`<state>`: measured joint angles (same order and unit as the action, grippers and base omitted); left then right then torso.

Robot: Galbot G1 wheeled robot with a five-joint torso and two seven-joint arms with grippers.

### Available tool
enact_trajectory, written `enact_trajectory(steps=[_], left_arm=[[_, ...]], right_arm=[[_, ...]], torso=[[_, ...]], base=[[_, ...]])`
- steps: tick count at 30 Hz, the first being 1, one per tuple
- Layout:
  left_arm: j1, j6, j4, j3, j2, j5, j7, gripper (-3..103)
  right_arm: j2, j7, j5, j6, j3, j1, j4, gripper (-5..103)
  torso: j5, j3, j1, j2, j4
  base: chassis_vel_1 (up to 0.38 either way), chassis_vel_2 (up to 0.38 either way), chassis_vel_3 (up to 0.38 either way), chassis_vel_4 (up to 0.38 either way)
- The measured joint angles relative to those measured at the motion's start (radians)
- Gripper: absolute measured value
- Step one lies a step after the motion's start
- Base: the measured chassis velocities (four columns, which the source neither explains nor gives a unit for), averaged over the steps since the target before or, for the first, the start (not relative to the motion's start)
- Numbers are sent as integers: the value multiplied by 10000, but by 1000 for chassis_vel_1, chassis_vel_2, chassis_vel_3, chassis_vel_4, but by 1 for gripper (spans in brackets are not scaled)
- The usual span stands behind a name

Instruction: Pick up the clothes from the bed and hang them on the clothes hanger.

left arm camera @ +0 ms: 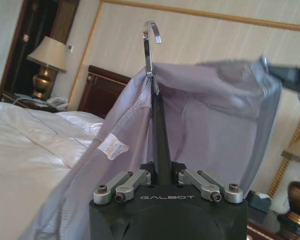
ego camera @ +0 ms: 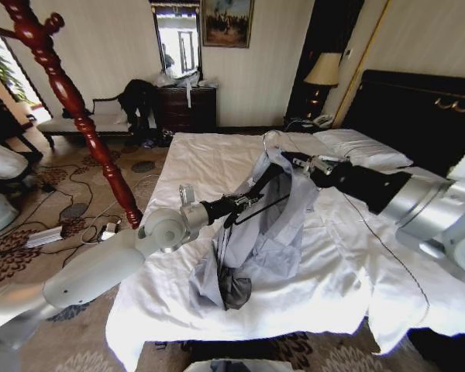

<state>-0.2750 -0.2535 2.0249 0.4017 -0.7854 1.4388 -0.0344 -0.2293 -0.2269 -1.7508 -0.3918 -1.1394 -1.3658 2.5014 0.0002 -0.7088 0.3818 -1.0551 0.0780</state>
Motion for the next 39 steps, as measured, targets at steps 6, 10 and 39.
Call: enact_trajectory(steps=[6,10,39], left_arm=[[-86,39,-418,-436,14,9,-52,18],[-69,41,-437,-654,-26,163,-92,18],[-2315,71,1681,-3046,2395,523,223,18]], right_arm=[[-169,12,-281,-56,-189,-248,-9,0],[-221,108,365,-153,-98,-737,-13,0],[-692,1050,5244,-55,127,-1962,-24,51]], torso=[[-3,0,0,-1,-2],[-4,-1,1,0,0],[-4,1,-1,-1,-4]], base=[[0,0,0,0],[0,0,0,0],[0,0,0,0]])
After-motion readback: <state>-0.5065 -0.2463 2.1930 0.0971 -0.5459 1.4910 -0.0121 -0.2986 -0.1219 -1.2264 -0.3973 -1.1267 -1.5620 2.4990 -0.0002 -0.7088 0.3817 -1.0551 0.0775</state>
